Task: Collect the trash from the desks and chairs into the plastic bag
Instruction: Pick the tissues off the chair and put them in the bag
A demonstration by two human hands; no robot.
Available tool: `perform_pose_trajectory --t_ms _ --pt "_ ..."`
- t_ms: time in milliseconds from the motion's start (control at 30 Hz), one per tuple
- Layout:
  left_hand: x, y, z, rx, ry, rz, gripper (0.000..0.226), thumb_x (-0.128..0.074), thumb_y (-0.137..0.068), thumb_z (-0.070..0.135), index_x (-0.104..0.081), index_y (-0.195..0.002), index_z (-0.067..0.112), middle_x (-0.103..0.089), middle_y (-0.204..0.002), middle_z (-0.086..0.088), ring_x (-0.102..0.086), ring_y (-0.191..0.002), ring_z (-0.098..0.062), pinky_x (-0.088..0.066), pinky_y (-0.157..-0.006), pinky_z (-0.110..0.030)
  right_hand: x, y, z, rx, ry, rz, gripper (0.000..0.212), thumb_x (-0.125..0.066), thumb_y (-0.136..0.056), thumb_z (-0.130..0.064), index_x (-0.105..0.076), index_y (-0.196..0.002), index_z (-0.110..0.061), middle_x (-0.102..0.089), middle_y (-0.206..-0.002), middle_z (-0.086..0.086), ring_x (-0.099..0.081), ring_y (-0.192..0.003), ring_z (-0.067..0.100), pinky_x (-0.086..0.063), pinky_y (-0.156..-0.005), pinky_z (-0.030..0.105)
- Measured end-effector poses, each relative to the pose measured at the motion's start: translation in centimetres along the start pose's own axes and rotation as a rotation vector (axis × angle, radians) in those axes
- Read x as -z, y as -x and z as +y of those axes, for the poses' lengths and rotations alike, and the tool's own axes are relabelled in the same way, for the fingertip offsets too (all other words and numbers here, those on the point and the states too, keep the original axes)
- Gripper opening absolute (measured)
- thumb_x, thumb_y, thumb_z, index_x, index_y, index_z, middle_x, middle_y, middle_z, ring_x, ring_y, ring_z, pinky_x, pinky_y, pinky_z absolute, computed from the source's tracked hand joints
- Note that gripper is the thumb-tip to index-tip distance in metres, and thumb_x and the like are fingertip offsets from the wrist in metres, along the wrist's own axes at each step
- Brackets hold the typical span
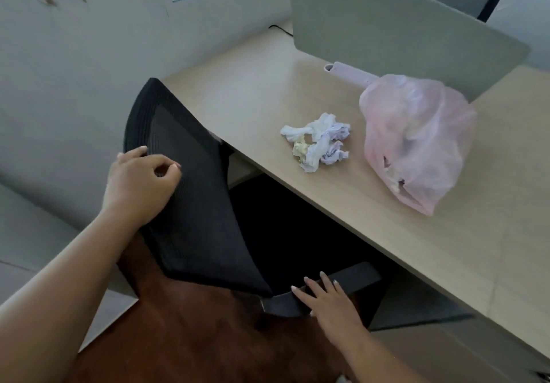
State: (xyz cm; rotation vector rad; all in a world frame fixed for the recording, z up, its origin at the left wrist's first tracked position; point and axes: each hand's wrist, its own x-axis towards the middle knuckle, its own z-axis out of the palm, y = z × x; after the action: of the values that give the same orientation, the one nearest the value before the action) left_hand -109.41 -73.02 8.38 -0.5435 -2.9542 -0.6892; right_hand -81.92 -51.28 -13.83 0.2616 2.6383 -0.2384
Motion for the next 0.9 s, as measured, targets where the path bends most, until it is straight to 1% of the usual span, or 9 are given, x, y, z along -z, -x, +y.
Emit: perform_pose_trajectory --t_ms 133,233,300,333,400,500,633,733,900 --pt "-2.0 0.4 2.7 0.099 -0.009 0.006 0.027 -0.045 -0.090 0.040 -0.068 -0.080 0.028 -0.056 -0.132 -0.021 -0.038 -0.133 -0.039 -0.026 -0.115 -0.048 0.8 0.1 2.0 -0.067 -0.182 -0.001 0.087 -0.039 -0.091 0.010 -0.009 -0.151 -0.045 0.003 -0.163 -0.005 0.009 -0.148 0.030 -0.016 -0.119 0.043" --pt "-2.9 1.7 5.8 0.167 0.033 0.055 0.034 -0.042 -0.090 0.039 -0.059 -0.064 0.025 -0.058 -0.121 -0.024 -0.043 -0.123 -0.044 -0.034 -0.109 -0.051 2.3 0.3 2.0 0.016 -0.431 -0.027 0.078 -0.053 -0.092 -0.023 -0.007 -0.151 -0.044 0.003 -0.162 -0.012 0.006 -0.149 0.020 -0.028 -0.115 0.038" --pt "-3.6 2.4 7.7 0.214 0.035 0.085 0.038 -0.043 -0.092 0.036 -0.062 -0.065 0.018 -0.055 -0.128 -0.024 -0.040 -0.127 -0.042 -0.031 -0.111 -0.049 3.8 0.1 1.4 0.052 -0.639 -0.053 0.095 -0.066 -0.080 -0.047 -0.006 -0.153 -0.039 -0.006 -0.159 -0.016 -0.004 -0.147 0.012 -0.025 -0.116 0.036" --pt "-4.0 2.6 8.6 0.239 0.037 0.097 0.039 -0.043 -0.093 0.036 -0.063 -0.066 0.016 -0.053 -0.133 -0.024 -0.038 -0.129 -0.042 -0.030 -0.112 -0.048 4.5 -0.2 1.1 0.041 -0.732 0.001 0.098 -0.069 -0.076 -0.054 -0.010 -0.153 -0.038 -0.016 -0.155 -0.019 -0.014 -0.144 0.008 -0.027 -0.115 0.034" --pt "-4.6 2.8 10.4 0.280 0.043 0.116 0.038 -0.041 -0.094 0.036 -0.063 -0.069 0.017 -0.050 -0.138 -0.023 -0.036 -0.132 -0.041 -0.028 -0.113 -0.048 5.8 -0.5 0.8 0.024 -0.829 0.230 0.076 -0.065 -0.082 -0.054 -0.029 -0.148 -0.038 -0.036 -0.142 -0.022 -0.035 -0.132 0.005 -0.039 -0.105 0.029" --pt "-5.5 3.2 13.1 0.310 0.027 0.148 0.043 -0.039 -0.095 0.035 -0.067 -0.073 0.013 -0.053 -0.135 -0.024 -0.034 -0.136 -0.036 -0.021 -0.117 -0.045 7.3 -0.9 2.2 0.023 -0.612 0.477 0.046 -0.057 -0.094 -0.040 -0.047 -0.137 -0.029 -0.047 -0.119 -0.012 -0.051 -0.110 0.010 -0.050 -0.083 0.028" --pt "-7.0 3.5 16.4 0.321 -0.018 0.179 0.046 -0.037 -0.097 0.033 -0.068 -0.070 0.010 -0.063 -0.121 -0.022 -0.034 -0.139 -0.027 -0.009 -0.121 -0.041 8.2 -1.8 6.1 -0.012 -0.157 0.638 0.039 -0.079 -0.072 -0.045 -0.063 -0.097 -0.020 -0.053 -0.090 -0.002 -0.055 -0.077 0.019 -0.049 -0.058 0.030" --pt "-8.5 3.0 18.9 0.330 -0.072 0.186 0.049 -0.034 -0.096 0.035 -0.062 -0.061 0.015 -0.069 -0.092 -0.014 -0.039 -0.135 -0.029 -0.006 -0.121 -0.044 8.6 -2.3 8.9 -0.059 -0.063 0.674 0.043 -0.084 -0.063 -0.047 -0.060 -0.085 -0.020 -0.052 -0.077 -0.003 -0.051 -0.065 0.017 -0.044 -0.053 0.028" --pt "-9.3 1.9 20.5 0.314 -0.181 0.176 0.047 -0.031 -0.092 0.038 -0.063 -0.065 0.017 -0.060 -0.061 -0.004 -0.058 -0.089 -0.029 -0.006 -0.120 -0.051 9.4 -3.4 11.7 0.019 0.029 0.655 0.046 -0.085 -0.056 -0.051 -0.060 -0.080 -0.021 -0.052 -0.074 -0.004 -0.052 -0.062 0.018 -0.043 -0.053 0.030"
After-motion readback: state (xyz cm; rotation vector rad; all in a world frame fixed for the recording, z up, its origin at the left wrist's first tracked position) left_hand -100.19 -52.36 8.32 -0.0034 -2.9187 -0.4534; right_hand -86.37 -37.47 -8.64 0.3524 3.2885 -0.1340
